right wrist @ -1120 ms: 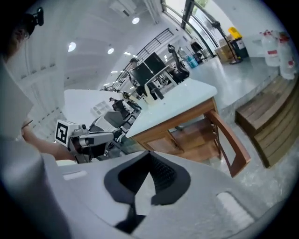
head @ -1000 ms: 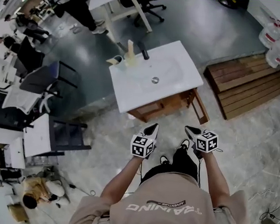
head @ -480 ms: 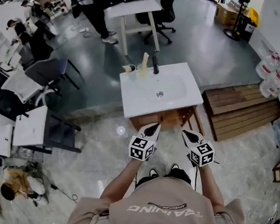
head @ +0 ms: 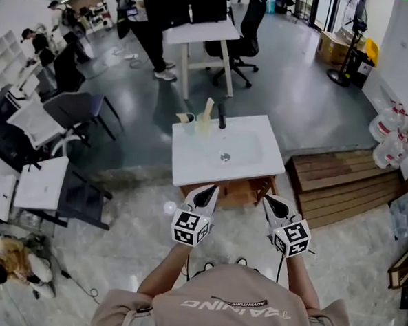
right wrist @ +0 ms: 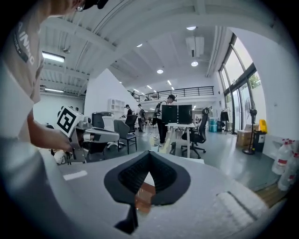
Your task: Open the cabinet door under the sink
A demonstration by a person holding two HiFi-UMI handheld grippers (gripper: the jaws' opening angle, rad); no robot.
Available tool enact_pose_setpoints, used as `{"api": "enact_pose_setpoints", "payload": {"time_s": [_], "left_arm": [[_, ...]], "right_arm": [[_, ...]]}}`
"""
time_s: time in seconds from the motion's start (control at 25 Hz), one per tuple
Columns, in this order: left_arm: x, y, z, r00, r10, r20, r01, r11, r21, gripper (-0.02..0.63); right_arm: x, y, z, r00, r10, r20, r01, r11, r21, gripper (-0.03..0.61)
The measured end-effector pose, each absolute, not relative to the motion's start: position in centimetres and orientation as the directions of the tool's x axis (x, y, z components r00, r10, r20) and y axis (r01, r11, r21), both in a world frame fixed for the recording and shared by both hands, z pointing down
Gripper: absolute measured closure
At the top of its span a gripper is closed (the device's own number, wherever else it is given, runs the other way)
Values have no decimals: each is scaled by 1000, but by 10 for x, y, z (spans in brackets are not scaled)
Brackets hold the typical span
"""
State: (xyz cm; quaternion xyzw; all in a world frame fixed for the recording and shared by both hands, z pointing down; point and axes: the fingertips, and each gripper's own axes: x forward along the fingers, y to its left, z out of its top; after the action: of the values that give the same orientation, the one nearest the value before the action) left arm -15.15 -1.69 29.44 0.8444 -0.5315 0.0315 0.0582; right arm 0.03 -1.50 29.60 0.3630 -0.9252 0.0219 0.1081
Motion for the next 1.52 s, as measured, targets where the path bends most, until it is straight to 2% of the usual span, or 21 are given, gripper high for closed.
{"api": "enact_pose_setpoints", "payload": {"time_s": [0.16, 0.4, 0.64, 1.52], "left_arm": [[-154, -13, 265, 365, -931, 2, -930, -365, 38, 598], [-151, -6, 250, 322, -947, -20, -947, -322, 5, 597], [-158, -3, 251, 300, -954, 8, -954, -300, -15, 597], [-153, 20, 293, 325, -938, 120, -945, -328, -9, 597]], "right_arm": [[16, -17, 284, -693, -704, 153, -703, 708, 75, 577], [28, -21, 262, -698, -710, 88, -706, 704, 76, 578], [20, -26, 251, -708, -703, 60, -696, 710, 110, 577], [15, -4, 274, -701, -701, 134, -692, 713, 114, 578]]}}
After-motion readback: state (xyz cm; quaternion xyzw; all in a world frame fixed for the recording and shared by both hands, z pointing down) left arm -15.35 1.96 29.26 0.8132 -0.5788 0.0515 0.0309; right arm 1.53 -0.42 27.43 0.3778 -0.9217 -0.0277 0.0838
